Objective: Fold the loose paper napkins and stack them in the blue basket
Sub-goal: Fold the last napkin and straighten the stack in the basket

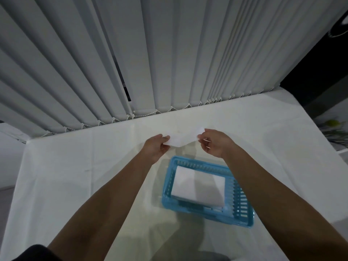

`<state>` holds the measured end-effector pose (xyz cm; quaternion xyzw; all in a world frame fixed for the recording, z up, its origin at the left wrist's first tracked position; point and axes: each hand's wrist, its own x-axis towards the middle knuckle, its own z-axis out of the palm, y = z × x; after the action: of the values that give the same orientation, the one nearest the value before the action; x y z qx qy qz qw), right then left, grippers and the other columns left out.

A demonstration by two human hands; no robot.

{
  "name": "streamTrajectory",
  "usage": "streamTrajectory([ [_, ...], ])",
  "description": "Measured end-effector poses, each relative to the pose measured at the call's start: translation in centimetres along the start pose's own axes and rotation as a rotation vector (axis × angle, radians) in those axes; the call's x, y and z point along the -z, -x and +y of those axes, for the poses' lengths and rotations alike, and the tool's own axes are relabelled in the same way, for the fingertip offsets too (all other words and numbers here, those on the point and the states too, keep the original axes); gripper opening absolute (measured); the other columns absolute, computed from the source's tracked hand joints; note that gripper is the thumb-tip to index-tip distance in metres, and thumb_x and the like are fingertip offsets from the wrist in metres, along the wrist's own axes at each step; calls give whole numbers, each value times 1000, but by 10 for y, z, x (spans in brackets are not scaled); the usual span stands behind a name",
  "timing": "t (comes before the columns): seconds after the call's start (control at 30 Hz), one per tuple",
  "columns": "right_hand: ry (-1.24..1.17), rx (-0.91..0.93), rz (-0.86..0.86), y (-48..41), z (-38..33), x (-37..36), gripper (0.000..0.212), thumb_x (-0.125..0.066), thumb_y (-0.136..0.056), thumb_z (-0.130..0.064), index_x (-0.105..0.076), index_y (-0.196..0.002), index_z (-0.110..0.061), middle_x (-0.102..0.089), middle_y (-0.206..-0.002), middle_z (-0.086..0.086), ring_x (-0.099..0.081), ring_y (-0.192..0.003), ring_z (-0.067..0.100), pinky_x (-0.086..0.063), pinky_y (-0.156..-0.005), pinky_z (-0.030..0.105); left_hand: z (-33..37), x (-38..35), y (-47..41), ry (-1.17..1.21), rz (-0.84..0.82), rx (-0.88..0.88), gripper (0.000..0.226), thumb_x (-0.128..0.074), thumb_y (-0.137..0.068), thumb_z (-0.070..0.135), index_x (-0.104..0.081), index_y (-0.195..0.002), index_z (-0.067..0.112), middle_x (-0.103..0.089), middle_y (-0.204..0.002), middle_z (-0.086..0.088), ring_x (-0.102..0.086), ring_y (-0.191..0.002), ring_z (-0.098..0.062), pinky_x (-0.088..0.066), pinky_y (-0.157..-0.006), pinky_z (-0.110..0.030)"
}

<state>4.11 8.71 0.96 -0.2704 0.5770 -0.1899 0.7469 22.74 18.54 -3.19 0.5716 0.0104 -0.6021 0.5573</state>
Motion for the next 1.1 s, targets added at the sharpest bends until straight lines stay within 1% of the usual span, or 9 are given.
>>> streamTrajectory([
  [0.1,36,-12,-3,14,7,14,28,-65,-82,-1,-54,-99,-20,-61,-87,2,-57,-74,15,-46,-63,24,4,-10,16,-73,11,-84,28,-58,-90,-2,-52,-113,13,-63,-96,-5,-60,-84,-14,-50,-76,-27],
  [0.2,45,-22,23,29,17,25,10,-71,-83,-19,-61,-87,-18,-62,-82,0,-55,-66,13,-45,-61,23,1,-14,33,-178,-15,-119,17,-54,-91,1,-59,-102,14,-64,-96,-3,-59,-83,-13,-50,-73,-26],
  [0.33,148,106,185,47,32,37,18,-69,-84,-20,-58,-71,-15,-52,-64,0,-48,-57,12,-39,-56,23,-9,-10,51,-290,-7,-146,13,-59,-90,7,-62,-103,8,-64,-104,-9,-62,-84,-16,-52,-71,-25],
  [0.47,247,241,231,71,46,46,10,-69,-85,-15,-65,-78,-9,-56,-66,3,-50,-58,12,-38,-51,18,-18,-4,67,-375,3,-186,2,-64,-88,9,-64,-90,10,-66,-102,-11,-64,-85,-18,-54,-74,-27],
  [0.53,285,314,246,83,53,51,7,-70,-84,-13,-69,-87,-7,-58,-68,1,-50,-59,10,-40,-45,12,-23,0,74,-375,3,-187,6,-65,-88,8,-65,-93,7,-67,-105,-14,-65,-89,-21,-55,-78,-30],
  [0.67,321,359,277,99,70,59,9,-72,-82,-13,-72,-89,-7,-61,-69,-4,-50,-58,9,-39,-52,17,-39,7,88,-437,34,-186,22,-67,-87,11,-63,-107,2,-67,-106,-14,-65,-91,-23,-56,-78,-28],
  [0.87,367,384,326,106,96,73,10,-74,-80,-14,-73,-87,-6,-64,-72,-3,-52,-59,7,-43,-59,17,-63,13,99,-548,63,-178,19,-69,-86,15,-66,-102,5,-70,-101,-11,-66,-84,-19,-55,-74,-24],
  [0.97,407,375,368,104,105,80,9,-76,-78,-20,-73,-80,-12,-66,-72,-5,-55,-65,8,-46,-70,24,-70,13,100,-626,91,-189,22,-70,-85,18,-67,-103,6,-71,-99,-10,-66,-81,-20,-56,-80,-28],
  [1.1,421,366,395,102,113,89,12,-76,-77,-23,-69,-69,-19,-66,-73,-10,-60,-74,10,-47,-79,27,-76,10,105,-669,98,-217,15,-70,-85,17,-67,-96,7,-68,-89,-8,-63,-74,-19,-58,-77,-29],
])
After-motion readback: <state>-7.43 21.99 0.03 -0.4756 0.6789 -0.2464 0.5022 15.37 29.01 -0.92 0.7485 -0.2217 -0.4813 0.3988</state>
